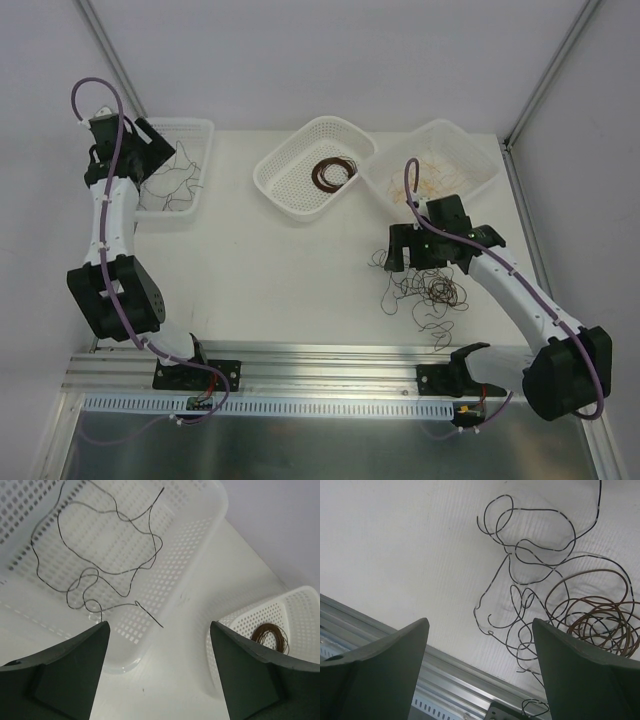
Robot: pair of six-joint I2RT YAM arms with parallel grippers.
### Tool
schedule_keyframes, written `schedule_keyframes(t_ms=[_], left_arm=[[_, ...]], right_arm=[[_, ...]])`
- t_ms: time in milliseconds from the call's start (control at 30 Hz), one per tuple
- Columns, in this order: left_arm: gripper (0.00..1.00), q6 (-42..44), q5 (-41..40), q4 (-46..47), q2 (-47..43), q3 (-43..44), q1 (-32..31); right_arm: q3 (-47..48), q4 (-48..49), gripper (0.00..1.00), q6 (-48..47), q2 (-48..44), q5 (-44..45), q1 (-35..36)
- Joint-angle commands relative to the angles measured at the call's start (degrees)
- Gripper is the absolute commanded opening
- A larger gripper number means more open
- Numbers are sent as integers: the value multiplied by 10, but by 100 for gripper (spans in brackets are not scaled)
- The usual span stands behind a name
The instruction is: Untangle the cables
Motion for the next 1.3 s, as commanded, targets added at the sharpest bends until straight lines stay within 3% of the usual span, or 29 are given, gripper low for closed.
schedule_keyframes(t_ms=[0,200,367,767,967,1267], left_arm=[[82,-138,38,-4,5,-36,6],[75,-252,68,-3,71,-29,6],[62,-337,75,-3,119,-26,6],[36,-369,84,-3,191,-16,6],[1,-368,70,-3,181,-21,6],[0,-366,17,-4,102,16,8]], right_arm=[[-10,9,89,3,-19,-9,5],[-22,5,89,4,-36,-1,6],[-34,2,89,7,-48,7,7],[-31,-9,89,7,-49,32,6],[-16,-13,89,2,-38,35,6],[-14,-20,89,0,-41,45,6]])
